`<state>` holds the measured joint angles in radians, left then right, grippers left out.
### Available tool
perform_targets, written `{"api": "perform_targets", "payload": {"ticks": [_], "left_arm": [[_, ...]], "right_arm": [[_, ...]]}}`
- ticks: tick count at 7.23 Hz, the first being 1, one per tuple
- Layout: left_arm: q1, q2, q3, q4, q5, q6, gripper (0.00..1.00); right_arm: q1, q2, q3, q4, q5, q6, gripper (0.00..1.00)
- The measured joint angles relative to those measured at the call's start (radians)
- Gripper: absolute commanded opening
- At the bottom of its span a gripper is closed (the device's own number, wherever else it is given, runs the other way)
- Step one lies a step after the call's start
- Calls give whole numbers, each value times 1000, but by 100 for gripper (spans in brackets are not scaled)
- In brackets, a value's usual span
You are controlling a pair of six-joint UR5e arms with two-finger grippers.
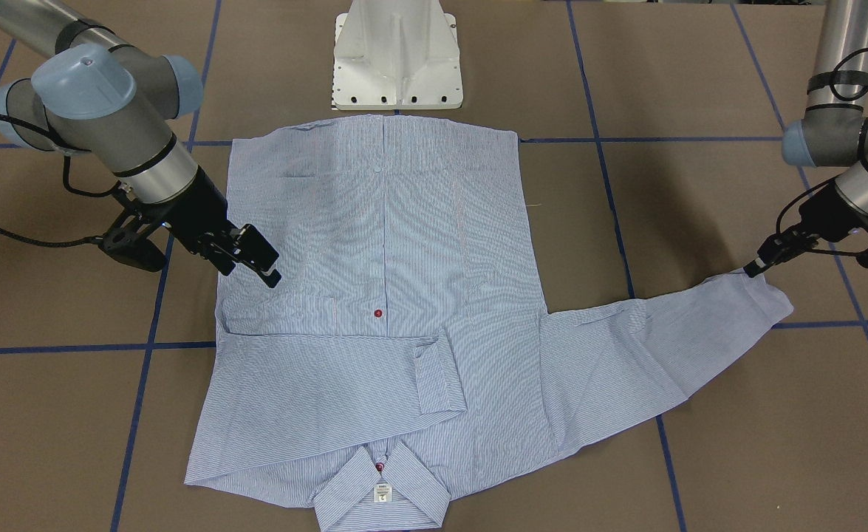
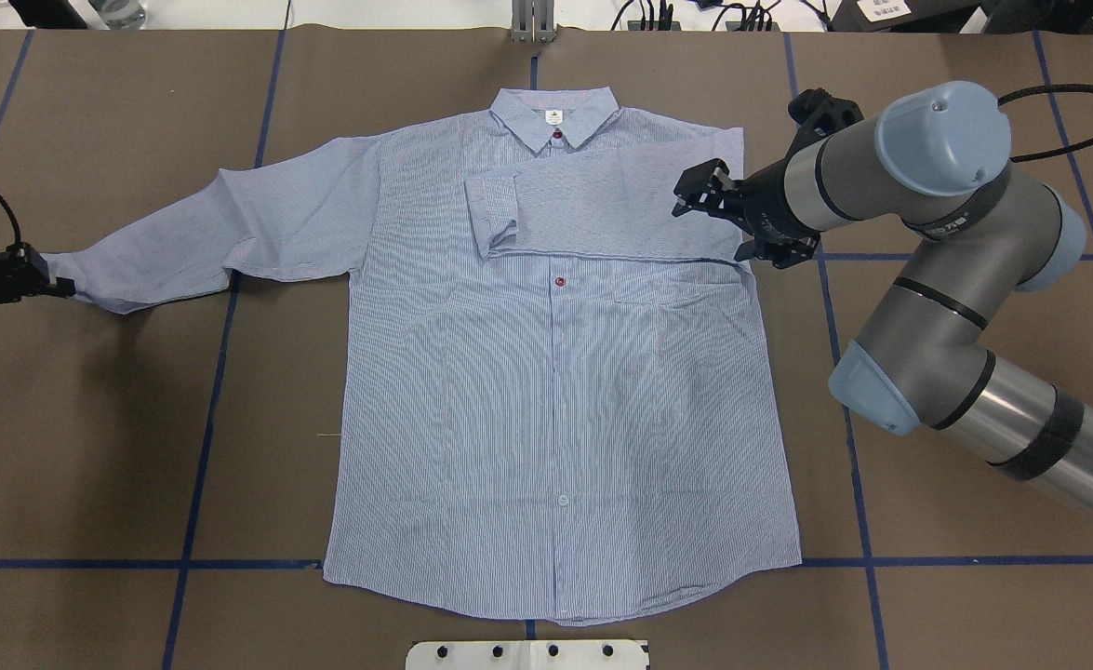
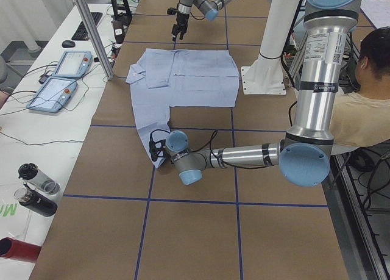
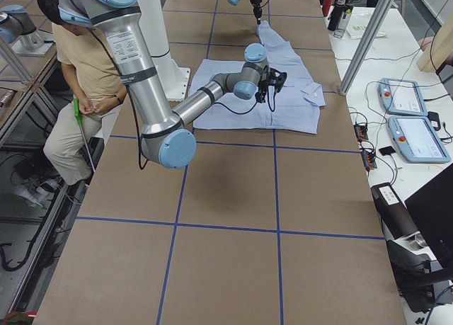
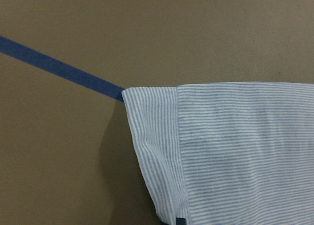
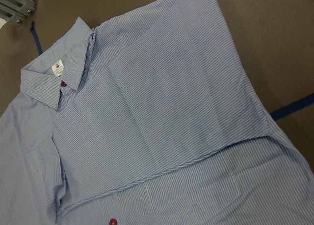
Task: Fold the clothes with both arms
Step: 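Grasp the other sleeve cuff with the left gripper and lift it, then fold the held sleeve with the left gripper across the shirt body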
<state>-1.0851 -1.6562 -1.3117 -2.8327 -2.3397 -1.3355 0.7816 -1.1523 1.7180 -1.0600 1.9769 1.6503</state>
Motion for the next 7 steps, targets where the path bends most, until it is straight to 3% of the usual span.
{"api": "perform_targets", "payload": {"ticks": [3,5,7], "left_arm": [[-1,-125,-133,2,23,17,0],[43,-256,-159,11,51,37,0],[159,-414,-161,144,131,98,0]], "right_arm": [[62,-4,6,-1,36,-1,100],[148,-47,7,-1,90,-31,100],[243,-120,4,-1,141,-172,100]]}}
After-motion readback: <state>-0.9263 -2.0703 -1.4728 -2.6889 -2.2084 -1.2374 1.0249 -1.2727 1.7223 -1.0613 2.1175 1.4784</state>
